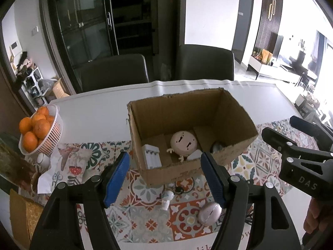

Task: Organize rigid objects
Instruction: 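Move left tool to the white astronaut figurine while right tool moves to the black rectangular device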

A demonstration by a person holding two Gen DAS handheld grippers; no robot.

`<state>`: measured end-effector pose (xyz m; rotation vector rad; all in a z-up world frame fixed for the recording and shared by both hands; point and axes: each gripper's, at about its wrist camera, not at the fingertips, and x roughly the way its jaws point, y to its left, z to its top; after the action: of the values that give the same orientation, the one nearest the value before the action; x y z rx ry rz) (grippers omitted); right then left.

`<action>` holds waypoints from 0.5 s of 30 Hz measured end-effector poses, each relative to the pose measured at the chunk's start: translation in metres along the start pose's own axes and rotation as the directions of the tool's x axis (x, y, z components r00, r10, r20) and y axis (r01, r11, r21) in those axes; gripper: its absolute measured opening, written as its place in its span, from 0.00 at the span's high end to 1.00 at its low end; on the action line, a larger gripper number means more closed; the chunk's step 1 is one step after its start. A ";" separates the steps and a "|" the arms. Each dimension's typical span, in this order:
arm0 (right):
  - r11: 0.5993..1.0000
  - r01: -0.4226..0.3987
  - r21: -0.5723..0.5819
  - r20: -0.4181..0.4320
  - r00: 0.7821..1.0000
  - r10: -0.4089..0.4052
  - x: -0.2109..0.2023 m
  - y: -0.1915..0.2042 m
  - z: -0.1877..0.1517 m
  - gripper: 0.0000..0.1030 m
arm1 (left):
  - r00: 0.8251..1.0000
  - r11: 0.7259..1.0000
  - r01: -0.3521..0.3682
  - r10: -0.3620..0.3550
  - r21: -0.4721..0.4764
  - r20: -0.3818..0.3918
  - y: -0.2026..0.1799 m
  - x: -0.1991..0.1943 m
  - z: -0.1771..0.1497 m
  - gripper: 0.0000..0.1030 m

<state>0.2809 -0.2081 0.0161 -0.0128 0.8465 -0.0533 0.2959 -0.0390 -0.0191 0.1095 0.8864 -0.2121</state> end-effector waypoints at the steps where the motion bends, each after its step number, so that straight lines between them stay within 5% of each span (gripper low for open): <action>1: 1.000 0.002 -0.003 -0.001 1.000 -0.002 0.000 0.000 -0.003 0.24 | 1.000 1.000 0.003 -0.003 -0.002 -0.003 -0.001 0.000 -0.003 0.32; 15: 1.000 -0.001 0.031 -0.061 0.998 0.003 0.008 -0.002 -0.049 0.23 | 0.997 0.999 0.028 -0.029 -0.031 -0.064 -0.005 0.012 -0.047 0.32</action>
<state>0.2499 -0.2098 -0.0221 0.0183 0.9068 -0.0654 0.2665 -0.0368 -0.0585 0.0758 0.9559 -0.2226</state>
